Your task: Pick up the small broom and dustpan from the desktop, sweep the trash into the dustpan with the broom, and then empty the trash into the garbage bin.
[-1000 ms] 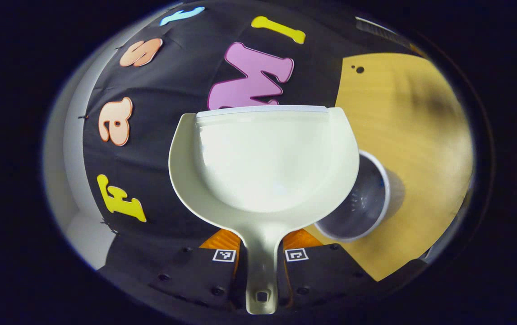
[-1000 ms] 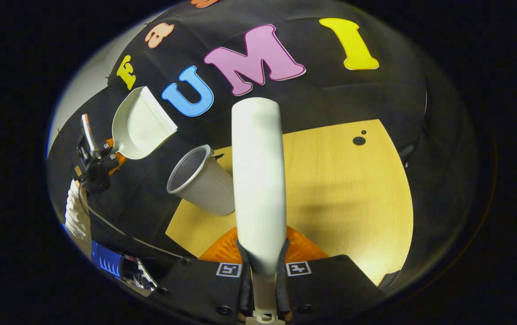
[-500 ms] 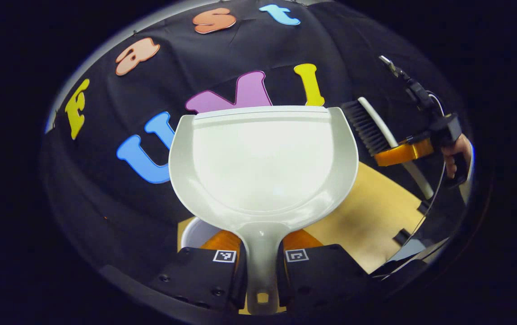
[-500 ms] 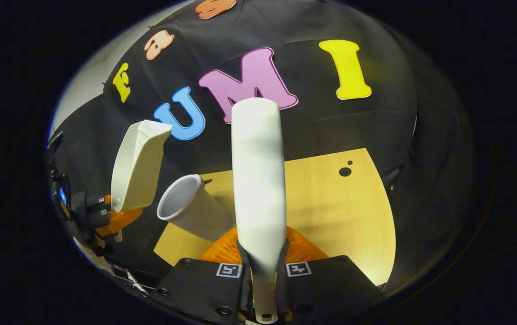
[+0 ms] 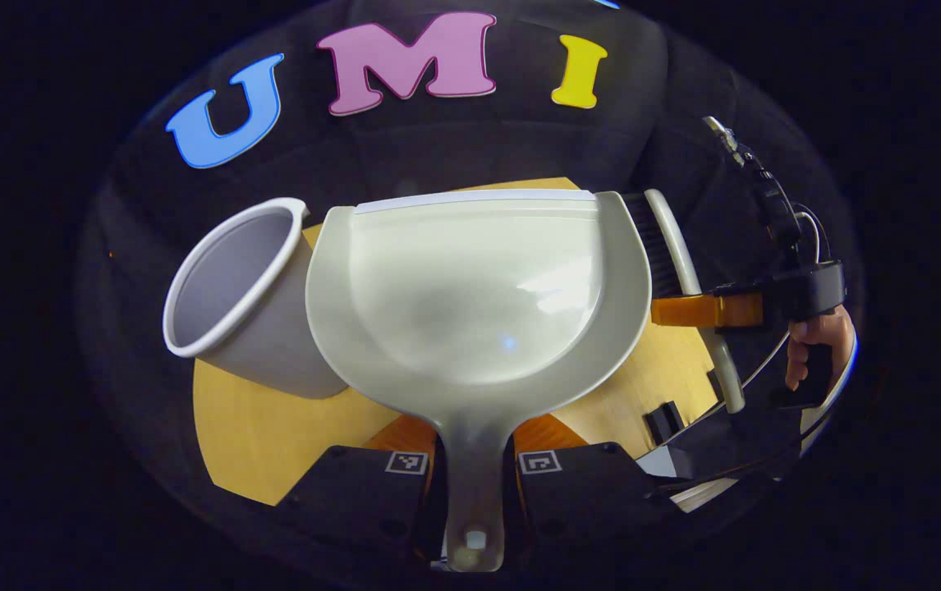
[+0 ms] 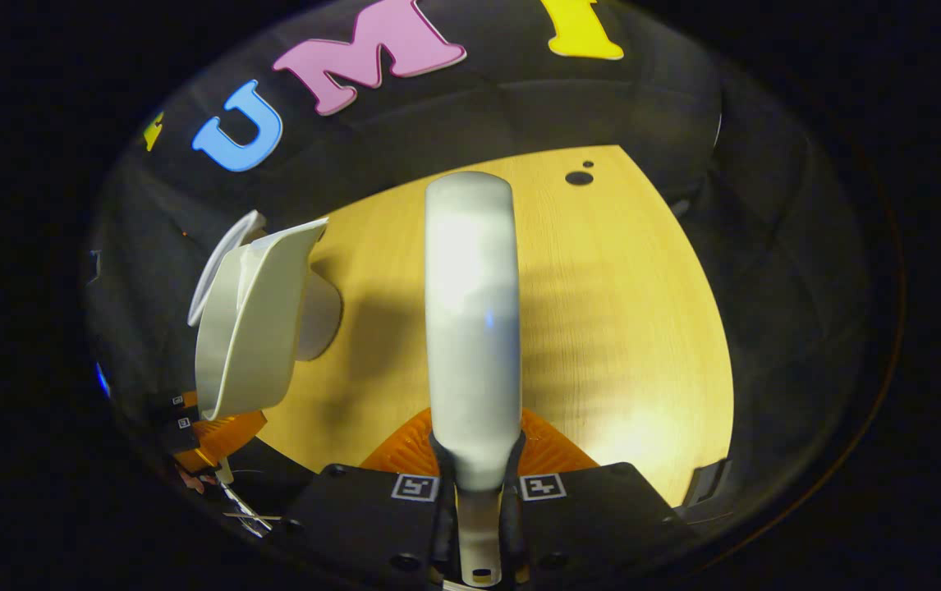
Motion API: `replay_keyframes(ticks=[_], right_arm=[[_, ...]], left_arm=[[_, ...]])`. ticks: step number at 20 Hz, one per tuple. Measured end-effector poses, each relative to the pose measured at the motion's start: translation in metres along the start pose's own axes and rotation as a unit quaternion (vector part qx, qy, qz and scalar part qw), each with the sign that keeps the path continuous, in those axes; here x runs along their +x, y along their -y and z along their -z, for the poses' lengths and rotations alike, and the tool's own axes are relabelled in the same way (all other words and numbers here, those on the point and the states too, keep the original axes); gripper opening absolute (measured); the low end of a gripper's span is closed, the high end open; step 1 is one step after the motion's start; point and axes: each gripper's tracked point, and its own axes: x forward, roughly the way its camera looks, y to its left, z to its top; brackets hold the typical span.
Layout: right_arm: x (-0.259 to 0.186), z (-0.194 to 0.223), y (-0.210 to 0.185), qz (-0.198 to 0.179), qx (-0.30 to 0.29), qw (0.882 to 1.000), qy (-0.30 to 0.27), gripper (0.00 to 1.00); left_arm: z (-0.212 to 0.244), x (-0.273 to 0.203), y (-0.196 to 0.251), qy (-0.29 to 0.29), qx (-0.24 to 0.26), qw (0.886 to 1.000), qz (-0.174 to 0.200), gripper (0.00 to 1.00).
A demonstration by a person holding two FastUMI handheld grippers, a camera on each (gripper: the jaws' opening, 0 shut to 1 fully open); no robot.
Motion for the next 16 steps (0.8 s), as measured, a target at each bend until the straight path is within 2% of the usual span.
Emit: replay_keyframes(ticks=[3, 7, 11, 16], right_arm=[[0.03, 0.036, -0.001, 0.005, 0.017, 0.998, -0.063, 0.22], [0.058, 0.058, 0.003, 0.027, 0.028, 0.995, -0.096, 0.22], [0.083, 0.077, 0.007, 0.056, 0.042, 0.989, -0.128, 0.22], [0.102, 0.097, 0.013, 0.086, 0.027, 0.982, -0.164, 0.22]], left_arm=[[0.026, 0.034, 0.015, -0.06, -0.051, 0.996, 0.03, 0.24], [0.057, 0.076, -0.006, -0.105, -0.06, 0.993, -0.013, 0.24], [0.071, 0.105, -0.013, -0.149, -0.094, 0.984, -0.012, 0.24], [0.059, 0.109, -0.006, -0.171, -0.081, 0.981, -0.031, 0.24]])
